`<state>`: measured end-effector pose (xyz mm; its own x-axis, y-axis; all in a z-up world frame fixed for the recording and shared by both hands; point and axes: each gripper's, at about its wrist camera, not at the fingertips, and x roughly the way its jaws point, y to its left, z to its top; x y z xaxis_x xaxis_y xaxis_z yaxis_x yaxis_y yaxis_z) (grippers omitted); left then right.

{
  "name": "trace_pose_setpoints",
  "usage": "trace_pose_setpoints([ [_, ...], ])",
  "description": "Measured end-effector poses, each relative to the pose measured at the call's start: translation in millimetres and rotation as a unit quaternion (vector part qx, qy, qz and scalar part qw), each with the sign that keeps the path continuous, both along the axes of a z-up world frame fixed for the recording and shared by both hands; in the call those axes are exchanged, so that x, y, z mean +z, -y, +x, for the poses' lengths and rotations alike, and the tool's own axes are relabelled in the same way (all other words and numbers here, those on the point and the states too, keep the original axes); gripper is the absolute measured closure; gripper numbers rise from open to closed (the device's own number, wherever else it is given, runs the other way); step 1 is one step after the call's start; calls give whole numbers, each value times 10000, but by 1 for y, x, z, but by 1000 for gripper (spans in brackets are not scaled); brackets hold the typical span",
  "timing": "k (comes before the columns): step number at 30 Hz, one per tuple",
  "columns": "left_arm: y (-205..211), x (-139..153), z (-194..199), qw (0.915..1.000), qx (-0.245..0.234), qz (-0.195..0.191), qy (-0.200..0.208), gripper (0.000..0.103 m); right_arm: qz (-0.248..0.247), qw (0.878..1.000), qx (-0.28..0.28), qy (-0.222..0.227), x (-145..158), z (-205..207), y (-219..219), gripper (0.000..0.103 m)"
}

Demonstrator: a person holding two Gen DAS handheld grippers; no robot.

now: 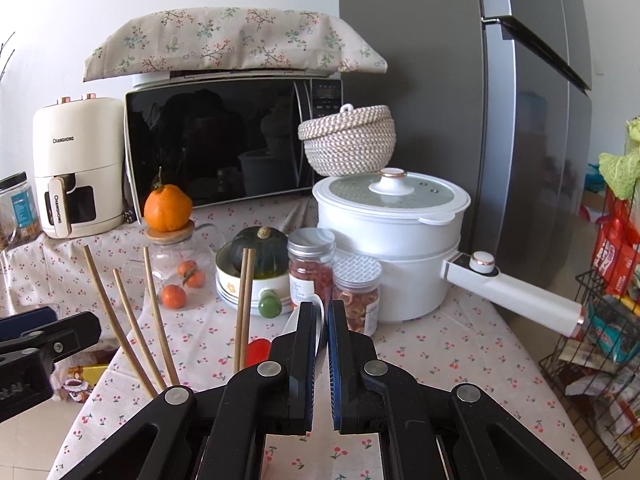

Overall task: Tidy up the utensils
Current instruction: 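Drop the chopstick and white spoon into the pink basket, opening both tools, then move both tools back down to the remaining chopsticks on the table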

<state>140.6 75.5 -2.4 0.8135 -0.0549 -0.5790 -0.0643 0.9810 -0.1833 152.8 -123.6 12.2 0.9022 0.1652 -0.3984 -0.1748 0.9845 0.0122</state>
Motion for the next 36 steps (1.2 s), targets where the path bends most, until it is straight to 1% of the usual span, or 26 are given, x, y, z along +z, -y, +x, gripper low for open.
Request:
trace_pose_setpoints([
  [3, -11, -4, -5, 9995, 90, -119, -269, 39, -39, 9999, 76, -93, -5, 3, -6, 98],
  [4, -14, -6, -7, 9992, 109, -125, -352, 38, 44, 9997, 196, -163, -6, 4, -7, 97],
  [5, -16, -8, -8, 9989, 122, -114, -433, 36, 255, 9984, 420, -281, -8, 5, -8, 95],
  [7, -19, -13, -10, 9982, 136, -57, -580, 33, 672, 9927, 787, -620, -10, 8, -6, 80],
  [8, -19, -15, -11, 9977, 151, 11, -665, 32, 804, 9900, 889, -745, -11, 9, -5, 63],
  [9, -20, -18, -12, 9969, 159, 94, -763, 32, 916, 9877, 969, -820, -11, 8, -3, 53],
  [11, -19, -23, -16, 9954, 108, 218, -930, 31, 1017, 9854, 1017, -911, -10, 5, 4, 49],
  [13, -18, -28, -20, 9938, 4, 291, -1072, 30, 980, 9856, 969, -978, -10, 2, 14, 45],
  [15, -16, -33, -24, 9922, -78, 345, -1193, 27, 891, 9868, 902, -1008, -10, -3, 27, 35],
  [18, -15, -42, -29, 9892, -193, 365, -1404, 25, 690, 9885, 741, -1125, -14, -10, 47, 27],
  [21, -12, -51, -33, 9855, -300, 274, -1645, 24, 492, 9877, 472, -1404, -22, -16, 66, 25],
  [25, -3, -63, -40, 9791, -509, 158, -1962, 24, 448, 9783, 164, -2017, -41, -18, 92, 24],
  [29, 17, -73, -46, 9716, -707, 337, -2233, 23, 193, 9703, -107, -2410, -53, -20, 110, 24],
  [32, 35, -80, -49, 9662, -877, 378, -2396, 23, 174, 9596, -288, -2793, -66, -21, 126, 24],
  [36, 66, -83, -49, 9621, -1100, 341, -2470, 23, 401, 9423, -518, -3283, -81, -21, 149, 24],
])
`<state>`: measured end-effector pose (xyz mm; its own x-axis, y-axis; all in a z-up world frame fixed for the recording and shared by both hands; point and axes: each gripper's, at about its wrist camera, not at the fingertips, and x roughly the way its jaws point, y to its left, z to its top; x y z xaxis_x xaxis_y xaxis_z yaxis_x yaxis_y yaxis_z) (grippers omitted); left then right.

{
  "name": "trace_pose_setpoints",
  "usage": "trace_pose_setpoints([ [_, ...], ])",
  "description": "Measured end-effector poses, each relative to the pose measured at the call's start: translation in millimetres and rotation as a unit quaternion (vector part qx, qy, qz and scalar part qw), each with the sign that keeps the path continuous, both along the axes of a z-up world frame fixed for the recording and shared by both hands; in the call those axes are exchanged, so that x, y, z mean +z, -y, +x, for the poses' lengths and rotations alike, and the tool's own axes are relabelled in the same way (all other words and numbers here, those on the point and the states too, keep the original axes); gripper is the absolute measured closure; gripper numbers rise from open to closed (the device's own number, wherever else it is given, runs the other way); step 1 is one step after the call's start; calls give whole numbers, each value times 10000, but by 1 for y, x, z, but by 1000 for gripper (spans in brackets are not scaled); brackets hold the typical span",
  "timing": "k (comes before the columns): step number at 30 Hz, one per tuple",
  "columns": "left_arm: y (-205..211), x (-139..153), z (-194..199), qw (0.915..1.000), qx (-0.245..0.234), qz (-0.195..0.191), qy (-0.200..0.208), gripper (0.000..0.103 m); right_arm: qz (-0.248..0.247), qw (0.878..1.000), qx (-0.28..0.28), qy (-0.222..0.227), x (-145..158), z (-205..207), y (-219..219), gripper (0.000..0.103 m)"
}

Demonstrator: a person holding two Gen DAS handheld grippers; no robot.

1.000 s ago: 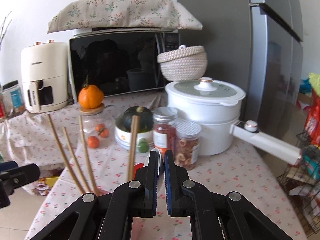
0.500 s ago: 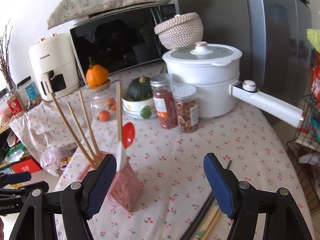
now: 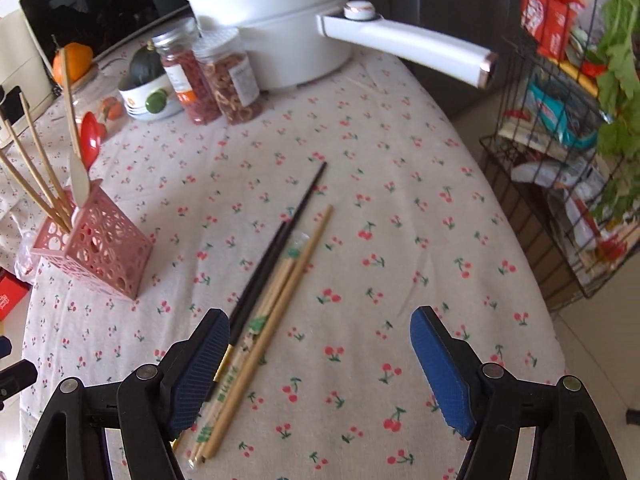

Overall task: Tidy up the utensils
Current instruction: 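Move both tools back down to the remaining chopsticks on the table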

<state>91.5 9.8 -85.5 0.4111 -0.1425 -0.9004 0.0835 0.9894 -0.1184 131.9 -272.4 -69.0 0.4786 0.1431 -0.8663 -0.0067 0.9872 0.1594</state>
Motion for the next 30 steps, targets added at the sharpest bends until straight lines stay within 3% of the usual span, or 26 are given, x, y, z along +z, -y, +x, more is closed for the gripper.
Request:
trace_pose_setpoints([
  [5, 53, -4, 6, 9994, -340, -19, -19, 23, 217, 9984, -355, -377, -12, 4, 25, 24],
  [10, 104, -13, 27, 9985, -525, -38, 171, 27, 7, 9978, -484, -442, -18, 13, 40, 23],
  [13, 125, -28, 55, 9992, -332, -147, 161, 51, -246, 9973, -440, -530, -29, 20, 43, 22],
  [15, 134, -40, 77, 9992, -186, -347, 31, 79, -296, 9965, -461, -633, -37, 25, 48, 22],
  [21, 156, -58, 118, 9997, -148, -207, 35, 89, -110, 9943, -653, -835, -52, 38, 68, 22],
  [30, 166, -78, 145, 9993, -237, 220, -200, 92, -173, 9925, -753, -951, -64, 50, 78, 22],
])
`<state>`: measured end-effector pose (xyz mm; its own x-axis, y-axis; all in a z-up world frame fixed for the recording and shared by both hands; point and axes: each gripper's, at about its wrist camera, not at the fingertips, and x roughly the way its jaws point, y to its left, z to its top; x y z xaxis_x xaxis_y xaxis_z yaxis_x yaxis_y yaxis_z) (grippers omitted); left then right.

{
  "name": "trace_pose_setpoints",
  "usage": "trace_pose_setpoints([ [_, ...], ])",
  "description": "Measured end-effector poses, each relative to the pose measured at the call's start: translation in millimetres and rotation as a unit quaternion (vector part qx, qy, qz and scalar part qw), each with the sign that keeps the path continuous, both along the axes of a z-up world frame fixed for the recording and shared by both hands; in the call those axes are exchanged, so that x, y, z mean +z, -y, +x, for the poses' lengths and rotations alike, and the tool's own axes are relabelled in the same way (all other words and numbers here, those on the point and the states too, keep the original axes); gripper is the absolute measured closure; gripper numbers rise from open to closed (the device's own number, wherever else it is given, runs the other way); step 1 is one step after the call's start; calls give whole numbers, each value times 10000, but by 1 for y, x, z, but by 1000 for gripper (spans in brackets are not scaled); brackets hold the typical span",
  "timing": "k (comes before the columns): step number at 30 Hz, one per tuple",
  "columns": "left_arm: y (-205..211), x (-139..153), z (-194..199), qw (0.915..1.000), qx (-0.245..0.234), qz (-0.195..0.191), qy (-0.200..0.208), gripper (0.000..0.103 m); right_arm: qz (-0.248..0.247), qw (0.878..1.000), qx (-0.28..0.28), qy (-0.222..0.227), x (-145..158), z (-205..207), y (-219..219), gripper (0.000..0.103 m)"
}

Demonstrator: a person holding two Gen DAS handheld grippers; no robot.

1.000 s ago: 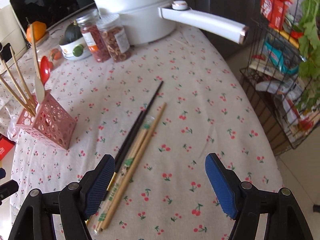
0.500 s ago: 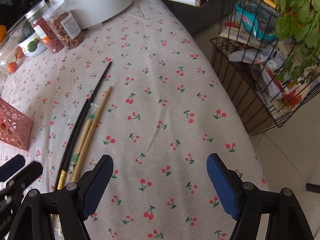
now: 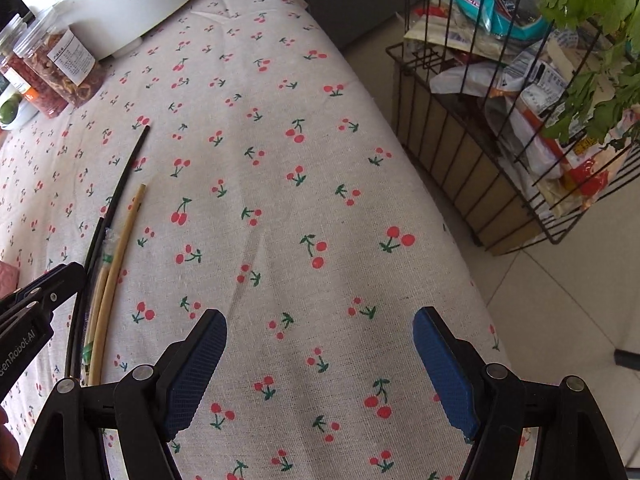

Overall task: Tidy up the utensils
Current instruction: 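Move both tools back down to the remaining chopsticks on the table, then grasp a black chopstick with the left tool while the right tool grasps a wooden one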

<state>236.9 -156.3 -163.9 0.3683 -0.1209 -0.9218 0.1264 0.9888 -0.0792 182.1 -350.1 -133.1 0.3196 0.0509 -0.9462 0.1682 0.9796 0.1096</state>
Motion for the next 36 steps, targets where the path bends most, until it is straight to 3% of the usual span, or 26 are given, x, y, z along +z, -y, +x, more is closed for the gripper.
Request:
trace_pose_setpoints([
  [8, 18, -6, 5, 9976, -449, 520, -33, 92, -57, 10000, 55, 15, 0, 3, -5, 22],
  [11, 13, -5, 6, 9982, -397, 437, -127, 98, -81, 10000, 54, 2, 0, 1, -7, 22],
  [15, 0, 8, -9, 9984, -433, 324, -141, 98, -113, 9999, 78, 48, 3, -3, -8, 22],
  [26, -52, 90, -98, 9949, -781, -135, 631, 98, -134, 9995, 236, 136, 11, -5, -35, 22],
  [31, -92, 119, -128, 9918, -643, -411, 1021, 98, -125, 9991, 338, 201, 16, -3, -55, 22],
  [36, -123, 128, -139, 9895, -406, -624, 1237, 98, -56, 9988, 285, 400, 18, 8, -72, 22],
])
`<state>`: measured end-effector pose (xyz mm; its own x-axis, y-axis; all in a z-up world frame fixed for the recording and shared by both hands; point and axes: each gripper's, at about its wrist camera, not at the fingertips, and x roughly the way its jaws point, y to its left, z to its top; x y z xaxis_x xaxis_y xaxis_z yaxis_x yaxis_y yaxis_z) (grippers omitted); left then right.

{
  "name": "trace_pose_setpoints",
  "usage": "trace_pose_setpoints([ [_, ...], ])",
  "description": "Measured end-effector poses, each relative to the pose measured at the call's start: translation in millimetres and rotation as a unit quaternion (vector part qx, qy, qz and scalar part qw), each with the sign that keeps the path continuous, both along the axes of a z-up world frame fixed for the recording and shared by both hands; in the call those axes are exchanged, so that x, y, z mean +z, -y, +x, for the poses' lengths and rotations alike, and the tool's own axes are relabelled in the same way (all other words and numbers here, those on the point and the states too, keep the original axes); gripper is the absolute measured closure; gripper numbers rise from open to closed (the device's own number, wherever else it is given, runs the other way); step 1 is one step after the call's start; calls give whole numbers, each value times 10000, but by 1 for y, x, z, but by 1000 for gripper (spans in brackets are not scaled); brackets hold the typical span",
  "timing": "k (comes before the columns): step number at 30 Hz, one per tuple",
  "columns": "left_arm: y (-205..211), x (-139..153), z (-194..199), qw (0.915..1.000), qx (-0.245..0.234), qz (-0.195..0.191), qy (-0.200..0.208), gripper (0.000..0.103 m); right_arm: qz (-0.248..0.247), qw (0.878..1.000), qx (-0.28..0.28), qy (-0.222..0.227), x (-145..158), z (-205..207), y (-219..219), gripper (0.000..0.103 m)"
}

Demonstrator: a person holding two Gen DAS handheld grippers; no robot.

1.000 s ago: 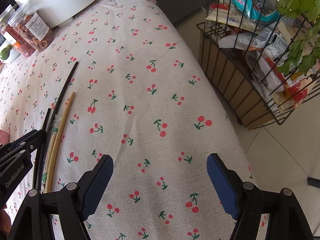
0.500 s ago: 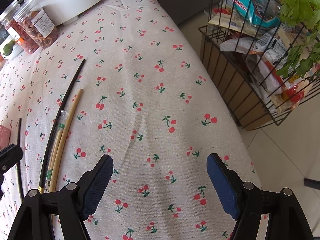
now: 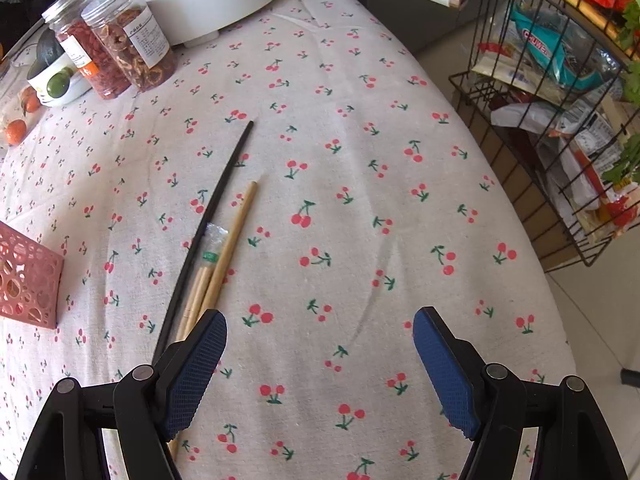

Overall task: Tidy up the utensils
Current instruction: 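Grasp a black chopstick with the left tool while the right tool grasps a wooden one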

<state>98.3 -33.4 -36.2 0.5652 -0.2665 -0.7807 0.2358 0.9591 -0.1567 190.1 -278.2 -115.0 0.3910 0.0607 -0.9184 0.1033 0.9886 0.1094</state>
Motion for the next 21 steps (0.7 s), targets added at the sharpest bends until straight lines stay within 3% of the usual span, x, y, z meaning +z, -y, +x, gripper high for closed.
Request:
trace_pose_setpoints([
  [4, -11, 1, 2, 9999, 16, -98, 33, 98, 52, 9996, -101, 252, -2, 18, -11, 22],
  [12, -26, -2, 4, 9997, -44, -224, -40, 98, 73, 9977, -522, 414, -25, 48, -27, 61],
  [15, -32, -5, 7, 9994, -47, -315, -105, 98, -39, 9978, -539, 385, -35, 53, -31, 66],
  [19, -39, -6, 9, 9992, -10, -369, -151, 98, -604, 9974, -303, 243, -38, 58, -47, 66],
  [21, -44, -7, 9, 9990, 56, -403, -173, 98, -554, 9977, -298, 238, -38, 56, -45, 66],
])
